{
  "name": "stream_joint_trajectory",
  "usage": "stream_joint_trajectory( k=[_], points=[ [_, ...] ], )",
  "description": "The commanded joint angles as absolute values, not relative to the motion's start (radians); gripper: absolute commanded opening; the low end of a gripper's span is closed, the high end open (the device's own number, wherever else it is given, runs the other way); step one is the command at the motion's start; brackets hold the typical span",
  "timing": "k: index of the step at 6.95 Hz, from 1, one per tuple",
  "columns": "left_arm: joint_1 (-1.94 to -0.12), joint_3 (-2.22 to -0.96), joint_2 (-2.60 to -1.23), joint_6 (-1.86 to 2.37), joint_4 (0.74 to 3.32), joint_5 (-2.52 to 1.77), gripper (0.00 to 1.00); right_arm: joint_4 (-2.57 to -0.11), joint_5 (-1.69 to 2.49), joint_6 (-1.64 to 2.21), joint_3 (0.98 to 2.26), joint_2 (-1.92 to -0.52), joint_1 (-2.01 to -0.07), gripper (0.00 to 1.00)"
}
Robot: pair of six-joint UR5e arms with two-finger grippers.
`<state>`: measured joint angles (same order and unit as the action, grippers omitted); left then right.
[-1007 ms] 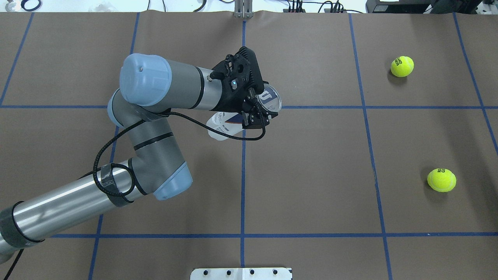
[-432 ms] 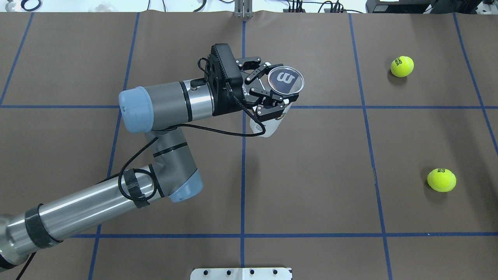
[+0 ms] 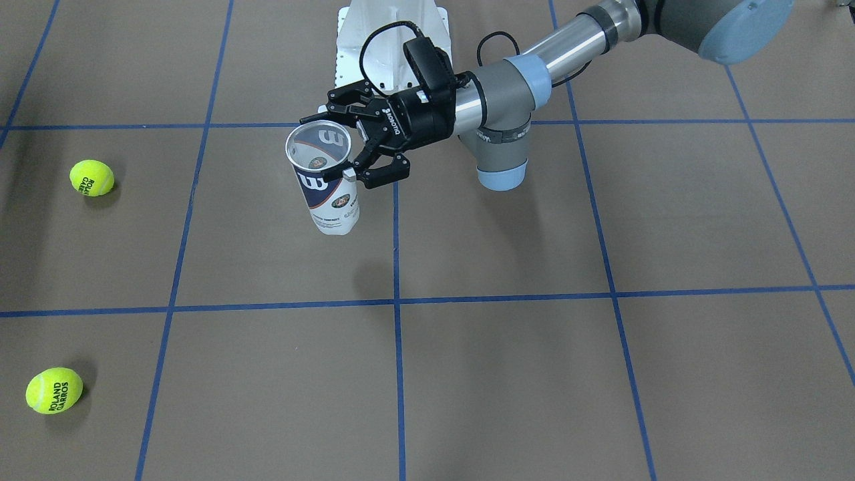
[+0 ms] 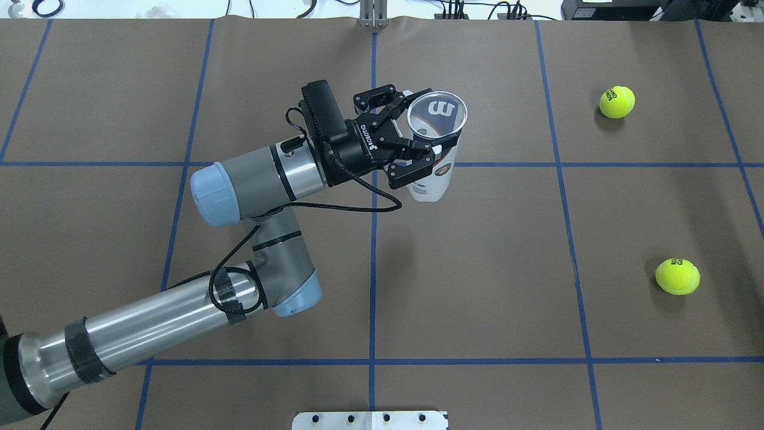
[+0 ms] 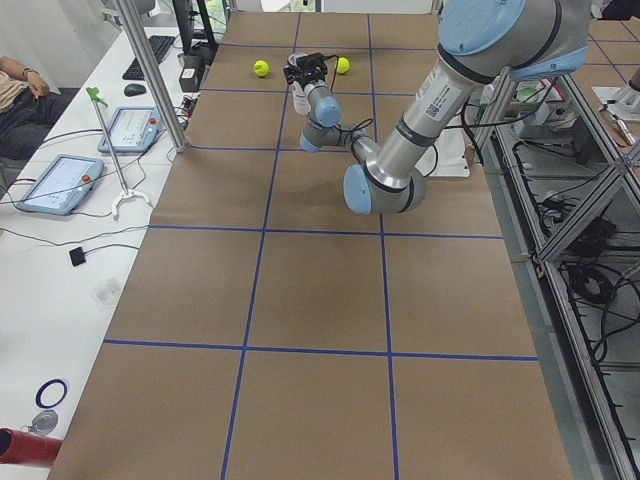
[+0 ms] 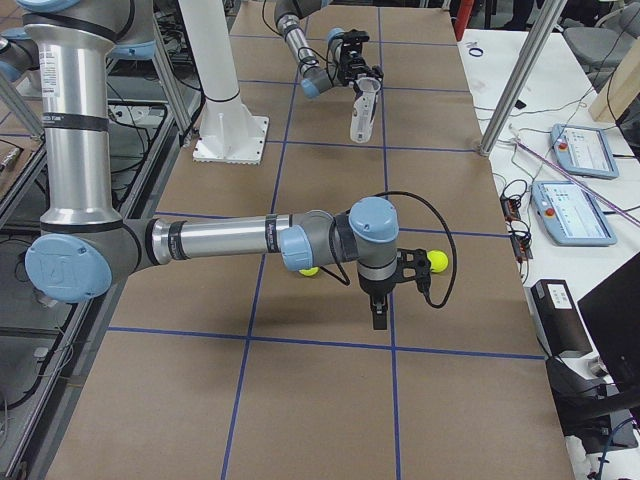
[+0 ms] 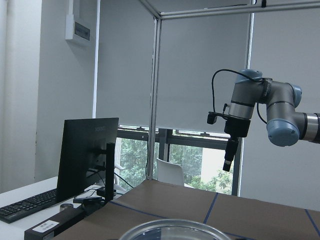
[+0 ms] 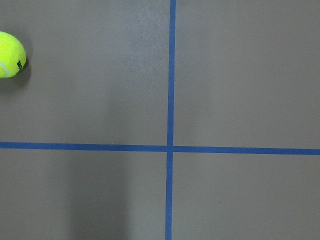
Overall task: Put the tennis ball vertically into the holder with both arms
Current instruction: 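Lift the can with the left gripper and rotate it upright, then lower the upright can onto the table with the left gripper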
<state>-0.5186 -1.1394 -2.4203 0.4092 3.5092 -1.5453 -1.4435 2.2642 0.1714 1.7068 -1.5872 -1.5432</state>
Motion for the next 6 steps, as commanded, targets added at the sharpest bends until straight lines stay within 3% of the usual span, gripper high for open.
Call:
stream_joint_trajectory(
  k=[1,6],
  points=[
    [-0.515,-1.063,-2.381,0.408,3.637,-1.534,0.68,-1.443,2.264,0.173,1.712,-1.588,-1.543,1.00],
    [-0.493,-1.046,-2.312,0.384,3.663,-1.534,0.68,-1.445,2.264,0.176,1.720,-1.589,-1.543,1.00]
  ],
)
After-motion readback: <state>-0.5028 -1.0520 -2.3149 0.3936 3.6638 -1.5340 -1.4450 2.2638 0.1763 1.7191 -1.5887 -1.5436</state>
